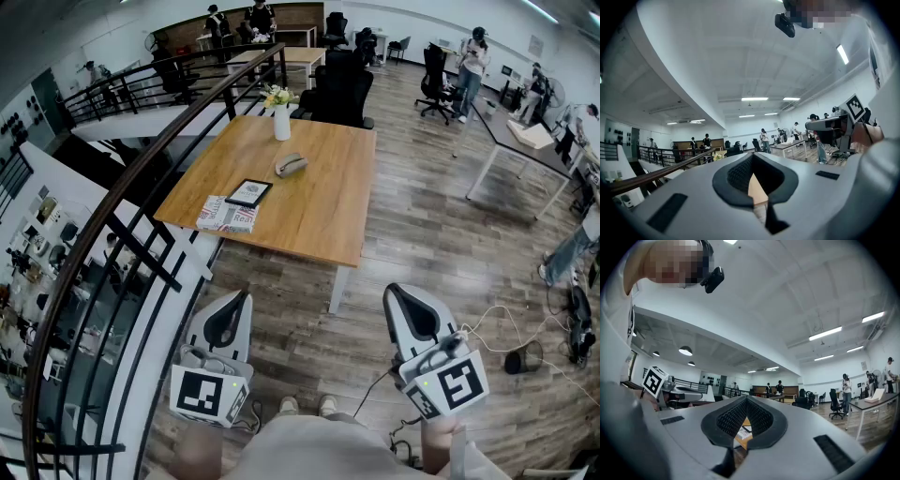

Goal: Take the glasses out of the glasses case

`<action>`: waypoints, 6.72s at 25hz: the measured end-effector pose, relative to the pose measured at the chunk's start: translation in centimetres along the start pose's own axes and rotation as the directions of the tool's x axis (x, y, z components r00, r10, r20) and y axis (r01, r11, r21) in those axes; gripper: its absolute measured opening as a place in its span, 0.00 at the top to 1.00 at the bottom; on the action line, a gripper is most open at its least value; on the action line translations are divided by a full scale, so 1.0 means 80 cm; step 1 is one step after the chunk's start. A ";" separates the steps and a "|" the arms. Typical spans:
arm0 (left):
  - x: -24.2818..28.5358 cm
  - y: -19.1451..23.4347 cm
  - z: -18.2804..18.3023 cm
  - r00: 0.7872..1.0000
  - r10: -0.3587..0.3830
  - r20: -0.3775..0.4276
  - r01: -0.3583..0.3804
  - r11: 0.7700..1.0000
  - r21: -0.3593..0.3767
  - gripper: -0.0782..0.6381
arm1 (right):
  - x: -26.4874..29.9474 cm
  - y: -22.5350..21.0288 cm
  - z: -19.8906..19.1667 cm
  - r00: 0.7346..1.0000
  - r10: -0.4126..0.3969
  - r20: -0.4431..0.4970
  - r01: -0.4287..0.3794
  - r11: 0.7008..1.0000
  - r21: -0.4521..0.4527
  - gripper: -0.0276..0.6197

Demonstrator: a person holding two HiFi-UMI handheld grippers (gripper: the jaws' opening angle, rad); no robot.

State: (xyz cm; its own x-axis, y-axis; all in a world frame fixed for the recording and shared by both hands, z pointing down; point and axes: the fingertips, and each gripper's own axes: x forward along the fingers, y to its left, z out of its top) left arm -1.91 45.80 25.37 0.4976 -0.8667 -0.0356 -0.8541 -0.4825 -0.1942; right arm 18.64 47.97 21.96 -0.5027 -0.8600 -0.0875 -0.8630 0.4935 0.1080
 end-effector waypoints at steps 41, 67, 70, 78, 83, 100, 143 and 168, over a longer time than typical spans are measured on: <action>0.061 -0.046 -0.004 0.999 0.040 -0.012 -0.039 0.998 0.047 0.87 | 0.004 -0.081 -0.042 0.998 0.056 0.018 -0.058 0.992 0.110 0.62; 0.377 0.263 -0.127 0.997 -0.020 -0.075 0.019 1.000 -0.008 0.87 | 0.447 -0.156 -0.148 0.991 0.088 -0.099 -0.076 0.990 0.122 0.62; 0.426 0.321 -0.129 0.997 -0.034 -0.063 0.034 0.999 -0.001 0.87 | 0.518 -0.166 -0.147 0.990 0.083 -0.115 -0.068 0.990 0.124 0.62; 0.589 0.503 -0.140 0.989 -0.108 -0.100 0.102 0.993 -0.064 0.87 | 0.767 -0.201 -0.134 0.984 0.079 -0.157 -0.057 0.989 0.135 0.62; 0.667 0.544 -0.169 0.983 -0.133 -0.130 0.120 0.988 -0.100 0.87 | 0.846 -0.251 -0.162 0.978 0.065 -0.199 -0.038 0.990 0.134 0.62; 0.787 0.531 -0.271 0.957 -0.178 -0.228 0.155 0.981 -0.113 0.87 | 0.944 -0.348 -0.299 0.835 0.270 -0.479 -0.239 0.963 0.126 0.62; 0.930 0.522 -0.635 0.849 -0.248 -0.468 -0.009 0.877 -0.480 0.87 | 1.143 -0.372 -0.795 0.093 0.217 -0.972 -0.879 0.476 0.022 0.75; 0.910 0.513 -0.640 0.843 -0.259 -0.472 -0.024 0.858 -0.513 0.87 | 1.136 -0.382 -0.801 0.086 0.010 -0.996 -0.981 0.173 -0.083 0.89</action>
State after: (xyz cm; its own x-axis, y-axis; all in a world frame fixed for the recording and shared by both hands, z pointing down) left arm -8.49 -43.60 64.96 0.5692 -0.6657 0.4826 -0.8222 -0.4585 0.3373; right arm 2.53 -53.59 74.17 -0.0018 -0.1984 0.9801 0.3480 0.9187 0.1866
